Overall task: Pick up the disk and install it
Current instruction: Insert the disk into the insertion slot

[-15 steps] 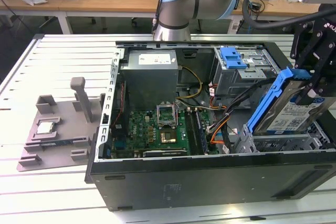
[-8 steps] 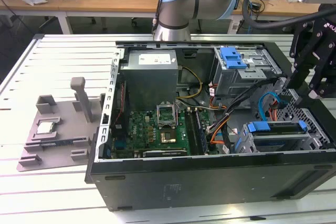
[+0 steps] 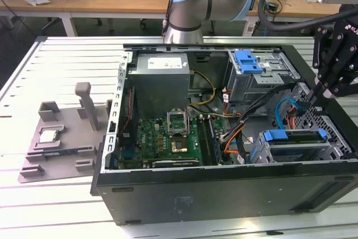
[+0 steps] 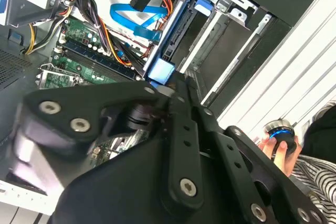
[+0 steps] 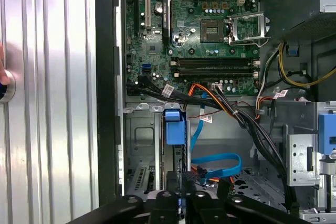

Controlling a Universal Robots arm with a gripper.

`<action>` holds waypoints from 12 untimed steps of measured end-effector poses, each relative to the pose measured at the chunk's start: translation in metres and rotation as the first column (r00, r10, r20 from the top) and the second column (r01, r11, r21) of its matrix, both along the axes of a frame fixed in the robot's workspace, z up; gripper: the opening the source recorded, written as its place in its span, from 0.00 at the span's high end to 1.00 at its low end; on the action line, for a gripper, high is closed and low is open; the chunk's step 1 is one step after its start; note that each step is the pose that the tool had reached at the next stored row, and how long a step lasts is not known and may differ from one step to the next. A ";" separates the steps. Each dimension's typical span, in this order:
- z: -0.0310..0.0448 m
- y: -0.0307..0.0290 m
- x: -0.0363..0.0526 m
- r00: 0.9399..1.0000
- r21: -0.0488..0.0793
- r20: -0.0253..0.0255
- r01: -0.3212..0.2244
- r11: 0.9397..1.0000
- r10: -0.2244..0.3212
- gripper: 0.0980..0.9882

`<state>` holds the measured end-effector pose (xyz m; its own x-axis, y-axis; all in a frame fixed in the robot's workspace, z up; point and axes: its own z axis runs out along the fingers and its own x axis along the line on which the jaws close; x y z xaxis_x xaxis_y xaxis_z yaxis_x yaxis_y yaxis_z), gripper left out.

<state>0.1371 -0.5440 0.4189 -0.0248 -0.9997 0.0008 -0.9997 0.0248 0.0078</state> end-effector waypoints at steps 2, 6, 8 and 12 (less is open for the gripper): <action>-0.0001 0.0000 0.0000 1.000 0.000 0.000 0.000 1.000 0.000 0.98; -0.0002 0.0000 0.0000 1.000 0.000 0.000 0.000 1.000 0.000 0.99; -0.0003 0.0002 0.0000 1.000 0.000 0.000 0.000 1.000 0.000 0.99; -0.0011 0.0079 0.0135 1.000 -0.004 -0.001 0.000 1.000 0.000 0.99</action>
